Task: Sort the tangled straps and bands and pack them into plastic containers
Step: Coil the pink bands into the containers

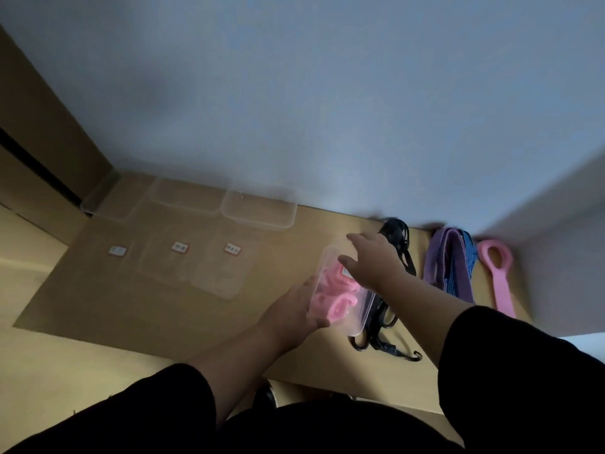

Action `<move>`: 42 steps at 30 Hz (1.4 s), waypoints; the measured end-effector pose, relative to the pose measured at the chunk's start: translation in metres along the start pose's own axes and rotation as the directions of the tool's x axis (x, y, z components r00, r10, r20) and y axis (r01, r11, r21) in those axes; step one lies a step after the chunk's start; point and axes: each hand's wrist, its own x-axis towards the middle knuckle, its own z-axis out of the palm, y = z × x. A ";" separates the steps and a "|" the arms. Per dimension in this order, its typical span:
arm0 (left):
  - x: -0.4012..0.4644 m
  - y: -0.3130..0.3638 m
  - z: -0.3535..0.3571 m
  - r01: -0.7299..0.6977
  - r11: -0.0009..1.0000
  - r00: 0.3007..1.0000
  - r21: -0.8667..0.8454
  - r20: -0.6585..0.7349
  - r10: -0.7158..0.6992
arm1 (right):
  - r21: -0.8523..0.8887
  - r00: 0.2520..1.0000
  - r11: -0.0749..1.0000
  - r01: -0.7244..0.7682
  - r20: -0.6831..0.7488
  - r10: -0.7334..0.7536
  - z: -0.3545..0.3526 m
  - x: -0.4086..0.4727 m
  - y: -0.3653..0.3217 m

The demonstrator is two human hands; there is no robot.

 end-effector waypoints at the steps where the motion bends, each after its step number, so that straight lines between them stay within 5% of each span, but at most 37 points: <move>1: 0.001 0.000 0.003 0.016 1.000 1.000 0.005 0.012 -0.016 | -0.032 1.000 0.999 0.013 0.014 -0.013 0.003 0.002 0.000; 16: -0.006 -0.002 0.004 0.174 0.982 0.985 0.071 0.004 -0.175 | -0.118 0.979 0.976 0.185 0.112 -0.172 0.056 0.007 0.002; 38: 0.001 -0.009 0.009 0.215 0.975 0.963 0.046 0.156 -0.220 | -0.154 0.985 0.974 0.165 0.075 -0.155 0.066 0.003 0.002; 42: 0.003 -0.003 0.005 0.199 0.969 0.954 0.150 0.198 -0.227 | -0.146 0.987 0.977 0.157 0.064 -0.149 0.066 0.003 0.002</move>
